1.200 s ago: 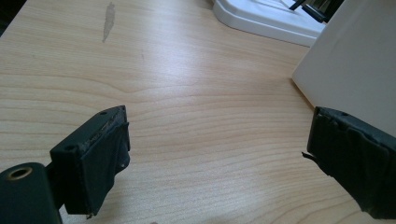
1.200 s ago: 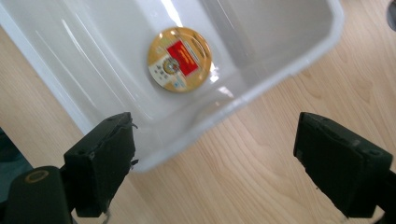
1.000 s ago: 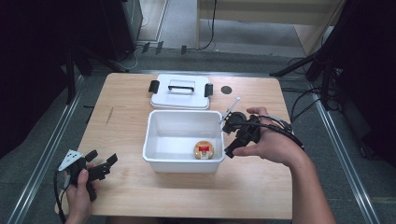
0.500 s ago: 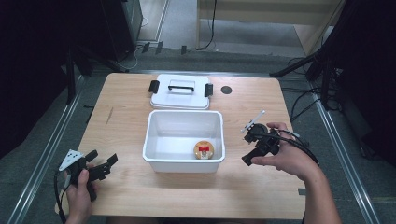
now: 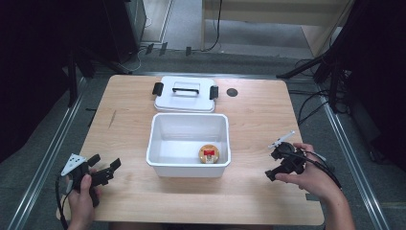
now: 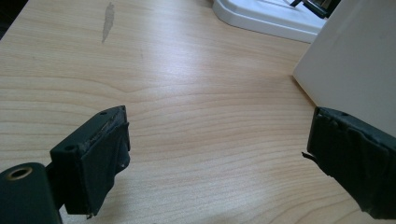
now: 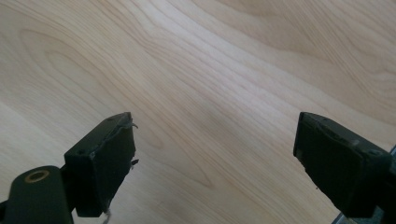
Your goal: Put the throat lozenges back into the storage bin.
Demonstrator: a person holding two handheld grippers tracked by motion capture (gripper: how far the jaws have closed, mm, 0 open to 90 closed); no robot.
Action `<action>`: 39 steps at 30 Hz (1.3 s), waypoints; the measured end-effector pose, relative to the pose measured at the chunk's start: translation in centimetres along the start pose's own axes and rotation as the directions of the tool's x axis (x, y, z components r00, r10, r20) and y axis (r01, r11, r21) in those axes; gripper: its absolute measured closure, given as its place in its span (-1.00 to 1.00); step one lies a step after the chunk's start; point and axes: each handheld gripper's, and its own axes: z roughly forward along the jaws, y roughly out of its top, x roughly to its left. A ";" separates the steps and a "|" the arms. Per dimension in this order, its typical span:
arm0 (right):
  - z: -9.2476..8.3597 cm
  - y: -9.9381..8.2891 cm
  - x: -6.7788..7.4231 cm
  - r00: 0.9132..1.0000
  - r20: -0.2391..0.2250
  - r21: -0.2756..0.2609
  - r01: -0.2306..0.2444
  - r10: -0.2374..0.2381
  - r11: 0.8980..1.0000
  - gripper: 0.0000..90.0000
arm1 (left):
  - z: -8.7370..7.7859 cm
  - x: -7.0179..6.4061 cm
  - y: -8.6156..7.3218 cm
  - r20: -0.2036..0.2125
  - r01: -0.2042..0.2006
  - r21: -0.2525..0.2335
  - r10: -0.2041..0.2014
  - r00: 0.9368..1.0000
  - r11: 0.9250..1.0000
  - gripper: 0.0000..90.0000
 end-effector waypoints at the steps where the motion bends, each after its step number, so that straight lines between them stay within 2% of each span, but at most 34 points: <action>1: 0.1 -0.4 -0.2 1.000 0.002 -0.011 -0.008 0.008 1.000 -0.71 | 0.0 0.0 0.0 0.000 0.000 -0.001 0.000 1.000 1.000 -0.86; 2: 0.5 -1.7 -0.8 0.999 -0.005 -0.046 -0.052 0.052 0.998 -0.70 | 0.0 0.0 0.0 0.000 0.000 -0.002 0.000 1.000 1.000 -0.86; 5: 0.9 -3.0 -1.3 0.996 -0.009 -0.087 -0.092 0.091 0.992 -0.70 | 0.0 0.0 0.0 0.000 0.002 -0.003 -0.002 1.000 1.000 -0.86; 6: 1.3 -4.4 -1.8 0.991 -0.014 -0.134 -0.135 0.135 0.982 -0.70 | -0.1 0.0 0.0 0.000 0.003 -0.003 -0.003 1.000 1.000 -0.86; 7: 1.3 -4.4 -1.8 0.991 -0.014 -0.134 -0.135 0.135 0.982 -0.70 | -0.1 0.0 0.0 0.001 0.005 -0.004 -0.005 1.000 1.000 -0.86; 9: 1.9 -6.5 -2.3 0.981 -0.017 -0.216 -0.194 0.195 0.957 -0.70 | -0.1 0.0 0.0 0.001 0.003 -0.002 -0.003 1.000 1.000 -0.86; 10: 1.9 -6.5 -2.3 0.981 -0.017 -0.216 -0.194 0.195 0.957 -0.70 | -0.1 0.0 0.0 0.001 0.003 -0.002 -0.003 1.000 1.000 -0.86; 11: 2.1 -7.1 -2.5 0.978 -0.021 -0.235 -0.209 0.210 0.949 -0.70 | -0.1 0.0 -0.1 0.001 0.004 -0.001 -0.004 1.000 1.000 -0.86; 13: 2.5 -9.3 -2.8 0.964 -0.028 -0.310 -0.259 0.264 0.915 -0.70 | -0.1 0.0 -0.1 0.001 0.005 -0.002 -0.005 1.000 1.000 -0.86; 14: 2.6 -9.9 -2.9 0.961 -0.027 -0.335 -0.269 0.276 0.903 -0.70 | -0.1 0.0 -0.1 -0.003 0.005 -0.006 -0.005 1.000 1.000 -0.86; 15: 2.6 -9.9 -2.9 0.961 -0.027 -0.335 -0.269 0.276 0.903 -0.70 | -0.1 0.0 -0.1 -0.003 0.005 -0.006 -0.005 1.000 1.000 -0.86; 16: 2.7 -11.2 -3.1 0.949 -0.034 -0.391 -0.302 0.314 0.870 -0.70 | -0.1 0.0 -0.1 -0.002 0.007 -0.004 -0.007 1.000 1.000 -0.86; 17: 2.7 -11.2 -3.1 0.949 -0.034 -0.391 -0.302 0.314 0.870 -0.70 | -0.1 0.0 -0.1 -0.002 0.007 -0.004 -0.007 1.000 1.000 -0.86; 18: 2.7 -12.1 -3.2 0.940 -0.052 -0.442 -0.324 0.337 0.836 -0.69 | -0.1 0.0 -0.1 0.001 0.009 -0.001 -0.009 1.000 1.000 -0.86; 19: 2.7 -12.1 -3.2 0.940 -0.052 -0.442 -0.324 0.337 0.836 -0.69 | -0.1 0.0 -0.1 0.001 0.009 -0.001 -0.009 1.000 1.000 -0.86; 20: 2.7 -12.5 -3.2 0.935 -0.061 -0.463 -0.336 0.349 0.820 -0.69 | -0.1 0.0 -0.1 0.001 0.009 0.000 -0.009 1.000 1.000 -0.86; 21: 2.9 -13.5 -3.2 0.925 -0.083 -0.518 -0.359 0.372 0.777 -0.67 | -0.1 0.0 -0.1 0.002 0.010 0.001 -0.010 1.000 1.000 -0.86; 22: 3.0 -13.9 -3.1 0.920 -0.089 -0.539 -0.367 0.382 0.758 -0.66 | -0.1 0.0 -0.1 0.002 0.009 0.002 -0.009 1.000 1.000 -0.86; 23: 3.0 -13.9 -3.1 0.920 -0.089 -0.539 -0.367 0.382 0.758 -0.66 | -0.1 0.0 -0.1 0.002 0.009 0.002 -0.009 1.000 1.000 -0.86; 24: 3.2 -14.5 -3.1 0.909 -0.108 -0.579 -0.387 0.403 0.718 -0.64 | -0.1 0.0 -0.1 0.002 0.010 0.002 -0.010 1.000 1.000 -0.86; 25: 3.2 -14.5 -3.1 0.909 -0.108 -0.579 -0.387 0.403 0.718 -0.64 | -0.1 0.0 -0.1 0.001 0.011 0.002 -0.011 1.000 1.000 -0.86; 26: 3.4 -15.1 -3.0 0.895 -0.132 -0.620 -0.409 0.425 0.669 -0.62 | -0.1 0.0 -0.1 0.001 0.013 0.003 -0.013 1.000 1.000 -0.86; 27: 3.4 -15.1 -3.0 0.895 -0.132 -0.620 -0.409 0.425 0.669 -0.62 | -0.1 0.0 -0.1 0.001 0.013 0.003 -0.013 1.000 1.000 -0.86; 28: 3.4 -15.3 -3.0 0.888 -0.144 -0.633 -0.421 0.436 0.649 -0.61 | 0.0 0.1 0.0 0.003 0.012 0.008 -0.012 1.000 1.000 -0.86; 29: 3.6 -15.6 -3.0 0.878 -0.169 -0.661 -0.439 0.449 0.609 -0.58 | 0.0 0.1 0.0 0.005 0.011 0.011 -0.011 1.000 1.000 -0.86; 31: 3.9 -16.1 -3.2 0.859 -0.207 -0.686 -0.468 0.468 0.557 -0.59 | 0.1 0.0 0.0 0.008 0.006 0.021 -0.006 1.000 1.000 -0.86; 32: 3.8 -16.2 -3.2 0.854 -0.202 -0.701 -0.468 0.480 0.538 -0.56 | 0.2 -0.1 0.0 0.005 0.003 0.022 -0.003 1.000 1.000 -0.86; 33: 3.8 -16.2 -3.2 0.854 -0.202 -0.701 -0.468 0.480 0.538 -0.56 | 0.2 -0.1 0.0 0.005 0.003 0.022 -0.003 1.000 1.000 -0.86; 34: 3.7 -16.5 -3.1 0.843 -0.202 -0.720 -0.473 0.499 0.507 -0.50 | 0.2 -0.1 0.0 0.004 -0.001 0.023 0.001 1.000 1.000 -0.86; 35: 3.6 -16.7 -3.1 0.837 -0.210 -0.730 -0.479 0.506 0.489 -0.51 | 0.2 -0.1 0.1 0.004 -0.004 0.026 0.004 1.000 1.000 -0.86; 36: 3.6 -16.9 -3.0 0.818 -0.208 -0.736 -0.492 0.536 0.465 -0.51 | 0.3 -0.2 0.1 0.004 -0.006 0.030 0.006 1.000 1.000 -0.86; 37: 3.6 -16.9 -3.0 0.818 -0.208 -0.736 -0.492 0.536 0.465 -0.51 | 0.3 -0.2 0.1 0.003 -0.010 0.031 0.010 1.000 0.999 -0.86; 38: 3.6 -16.9 -2.9 0.815 -0.192 -0.731 -0.491 0.546 0.475 -0.53 | 0.3 -0.2 0.1 0.004 -0.011 0.034 0.011 1.000 0.999 -0.86; 39: 3.6 -16.9 -2.9 0.815 -0.192 -0.731 -0.491 0.546 0.475 -0.53 | 0.3 -0.2 0.1 0.004 -0.011 0.034 0.011 1.000 0.999 -0.86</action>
